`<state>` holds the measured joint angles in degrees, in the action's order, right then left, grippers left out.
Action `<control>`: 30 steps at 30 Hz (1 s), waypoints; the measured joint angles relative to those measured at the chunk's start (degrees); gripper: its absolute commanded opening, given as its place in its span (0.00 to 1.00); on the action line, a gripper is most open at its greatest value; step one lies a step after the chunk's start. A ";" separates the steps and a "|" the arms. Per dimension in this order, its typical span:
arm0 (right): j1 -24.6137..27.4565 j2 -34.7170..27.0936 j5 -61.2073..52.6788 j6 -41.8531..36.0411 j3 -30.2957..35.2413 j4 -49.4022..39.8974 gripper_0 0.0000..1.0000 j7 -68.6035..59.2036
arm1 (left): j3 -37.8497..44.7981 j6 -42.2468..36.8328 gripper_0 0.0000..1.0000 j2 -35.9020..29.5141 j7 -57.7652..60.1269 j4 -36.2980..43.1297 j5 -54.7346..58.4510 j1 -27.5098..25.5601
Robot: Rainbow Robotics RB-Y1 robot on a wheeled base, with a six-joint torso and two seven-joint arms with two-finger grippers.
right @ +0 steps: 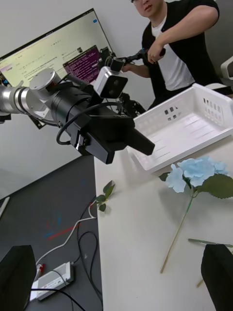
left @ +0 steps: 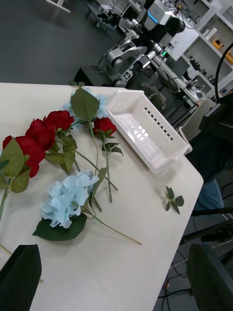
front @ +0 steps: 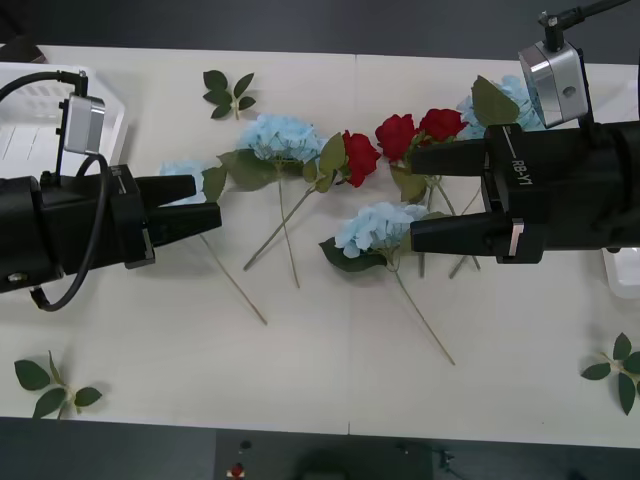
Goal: Put the red flowers into the right box and the blue flowers into the left box
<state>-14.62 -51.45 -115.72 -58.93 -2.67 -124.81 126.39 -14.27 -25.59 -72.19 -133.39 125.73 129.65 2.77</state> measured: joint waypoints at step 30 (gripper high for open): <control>0.32 -20.59 -10.81 27.58 -24.70 10.14 1.00 -13.41 | 0.29 -27.64 0.87 6.24 30.58 -40.28 -14.05 18.76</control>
<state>-14.30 -72.04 -126.52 -31.35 -27.37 -114.67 112.99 -13.98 -53.23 -65.95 -102.81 85.45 115.59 21.53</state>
